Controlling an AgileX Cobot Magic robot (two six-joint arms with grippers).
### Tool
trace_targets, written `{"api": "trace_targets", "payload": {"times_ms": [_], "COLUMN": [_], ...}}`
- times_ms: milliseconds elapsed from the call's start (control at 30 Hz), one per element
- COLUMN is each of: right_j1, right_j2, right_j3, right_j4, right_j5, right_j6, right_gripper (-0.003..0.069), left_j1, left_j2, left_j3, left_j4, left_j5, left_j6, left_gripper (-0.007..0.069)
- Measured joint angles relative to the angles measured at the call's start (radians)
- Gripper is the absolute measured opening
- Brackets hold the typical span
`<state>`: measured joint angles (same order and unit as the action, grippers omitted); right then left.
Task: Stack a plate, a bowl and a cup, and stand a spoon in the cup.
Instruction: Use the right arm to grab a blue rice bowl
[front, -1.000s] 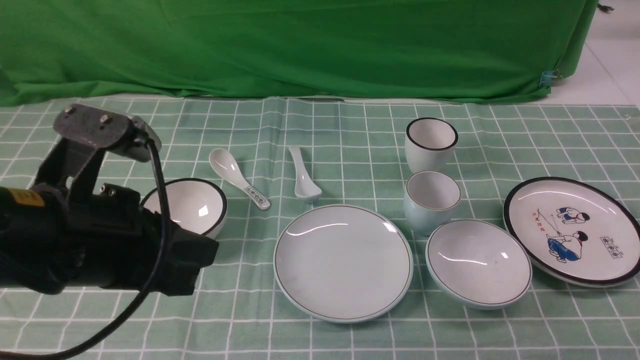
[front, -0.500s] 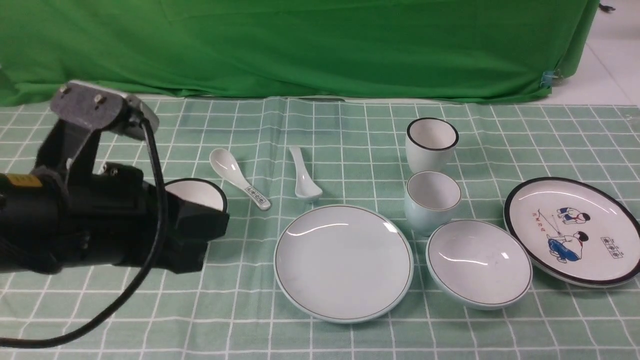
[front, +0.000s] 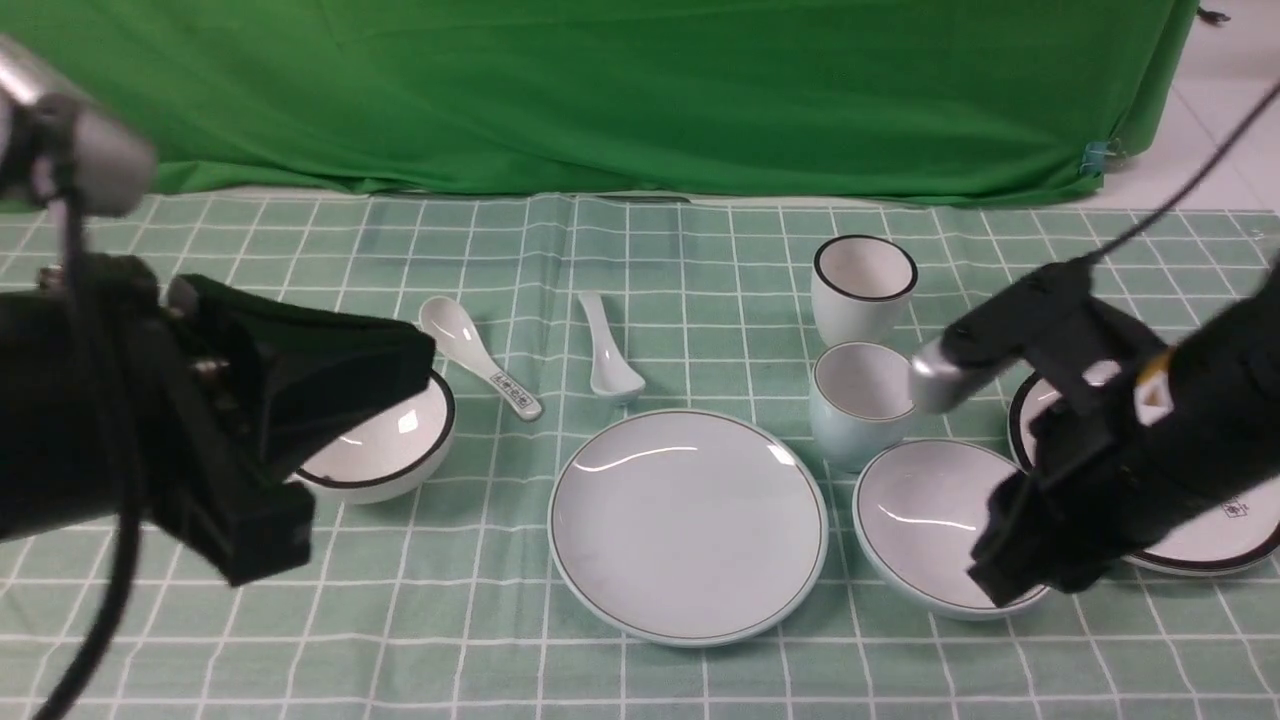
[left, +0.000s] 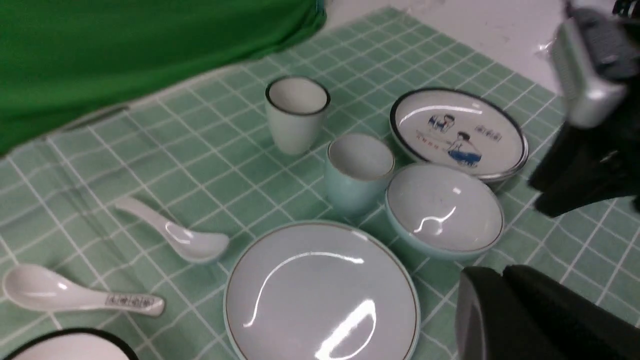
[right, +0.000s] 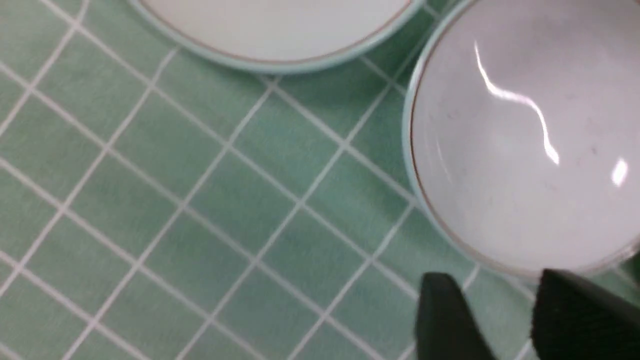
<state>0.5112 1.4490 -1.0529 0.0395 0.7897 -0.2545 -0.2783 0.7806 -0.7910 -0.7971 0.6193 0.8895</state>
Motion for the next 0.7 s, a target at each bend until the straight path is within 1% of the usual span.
{"api": "trace_targets", "payload": {"times_ms": [33, 67, 100, 167, 233, 433, 567, 633, 700], "right_j1": [0.000, 0.000, 0.000, 0.000, 0.000, 0.000, 0.000, 0.000, 0.000], "right_j2": [0.045, 0.052, 0.091, 0.138, 0.186, 0.331, 0.385, 0.400, 0.406], "right_j3": [-0.028, -0.031, -0.049, -0.058, -0.060, -0.060, -0.060, -0.062, -0.069], "right_j4": [0.000, 0.000, -0.001, -0.001, -0.001, -0.001, -0.001, -0.010, -0.019], "right_j5": [0.001, 0.001, -0.004, -0.023, -0.049, -0.135, -0.145, -0.152, -0.154], "right_j6": [-0.007, -0.007, -0.011, -0.018, -0.023, -0.039, -0.052, -0.056, -0.077], "right_gripper": [0.0372, 0.0379, 0.0422, 0.0446, 0.0454, 0.0459, 0.0458, 0.0444, 0.0372], "left_j1": [0.000, 0.000, 0.000, 0.000, 0.000, 0.000, 0.000, 0.000, 0.000], "left_j2": [-0.026, -0.035, -0.066, -0.093, -0.111, -0.116, -0.116, -0.116, -0.116], "left_j3": [0.000, 0.000, 0.000, 0.000, 0.000, -0.001, -0.001, -0.001, -0.001], "left_j4": [0.002, 0.002, 0.010, 0.024, 0.038, 0.058, 0.064, 0.064, 0.064], "left_j5": [0.000, 0.000, 0.000, 0.000, 0.003, 0.004, 0.004, 0.004, 0.004], "left_j6": [0.000, -0.001, -0.005, -0.019, -0.029, -0.032, -0.033, -0.033, -0.033], "left_gripper": [0.0017, 0.0017, 0.0017, 0.0017, 0.0017, 0.0017, 0.0017, 0.0017, 0.0017]}}
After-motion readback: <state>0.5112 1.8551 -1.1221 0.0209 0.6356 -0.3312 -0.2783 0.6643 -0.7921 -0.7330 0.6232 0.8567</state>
